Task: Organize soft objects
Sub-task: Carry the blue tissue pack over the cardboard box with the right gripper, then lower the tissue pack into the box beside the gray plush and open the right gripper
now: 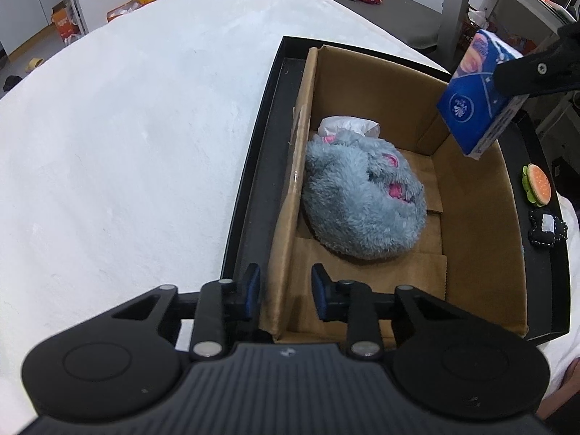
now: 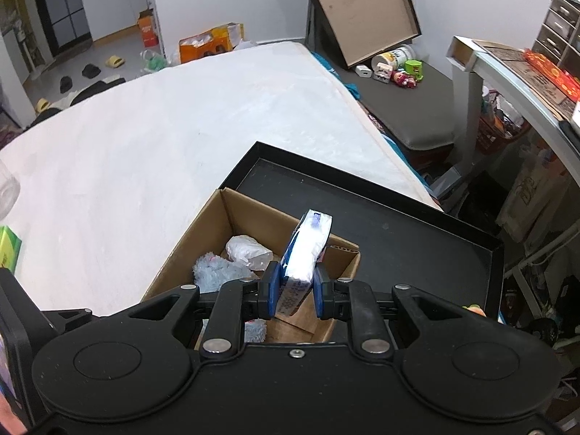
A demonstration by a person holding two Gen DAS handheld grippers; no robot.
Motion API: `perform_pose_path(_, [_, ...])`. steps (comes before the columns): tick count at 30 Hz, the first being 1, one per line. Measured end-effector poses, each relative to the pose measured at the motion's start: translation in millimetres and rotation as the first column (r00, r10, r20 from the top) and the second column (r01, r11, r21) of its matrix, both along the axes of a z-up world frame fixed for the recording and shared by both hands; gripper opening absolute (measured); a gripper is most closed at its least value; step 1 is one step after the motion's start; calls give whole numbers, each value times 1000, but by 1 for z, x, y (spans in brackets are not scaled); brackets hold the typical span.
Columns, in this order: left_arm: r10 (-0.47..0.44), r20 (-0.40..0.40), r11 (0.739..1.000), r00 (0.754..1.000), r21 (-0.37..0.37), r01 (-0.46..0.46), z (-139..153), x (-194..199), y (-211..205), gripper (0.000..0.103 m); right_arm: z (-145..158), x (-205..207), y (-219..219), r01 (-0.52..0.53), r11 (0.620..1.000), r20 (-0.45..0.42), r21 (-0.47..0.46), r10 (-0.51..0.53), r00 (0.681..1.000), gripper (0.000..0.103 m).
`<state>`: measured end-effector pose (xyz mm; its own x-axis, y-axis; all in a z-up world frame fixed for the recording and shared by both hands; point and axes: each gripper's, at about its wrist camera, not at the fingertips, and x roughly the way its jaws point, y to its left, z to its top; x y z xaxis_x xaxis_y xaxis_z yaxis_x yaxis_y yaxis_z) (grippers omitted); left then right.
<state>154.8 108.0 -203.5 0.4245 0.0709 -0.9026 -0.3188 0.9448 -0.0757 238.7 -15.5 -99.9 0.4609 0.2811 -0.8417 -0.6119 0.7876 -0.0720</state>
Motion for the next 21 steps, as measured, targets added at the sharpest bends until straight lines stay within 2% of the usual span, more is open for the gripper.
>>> perform_pose_path(8, [-2, -11, 1000, 1000, -6, 2, -4, 3, 2, 23, -17, 9, 6, -52, 999, -51, -14, 52, 997, 19])
perform_pose_path(21, [4, -29, 1000, 1000, -15, -4, -6, 6, 4, 23, -51, 20, 16, -109, 990, -91, -90, 101, 991, 19])
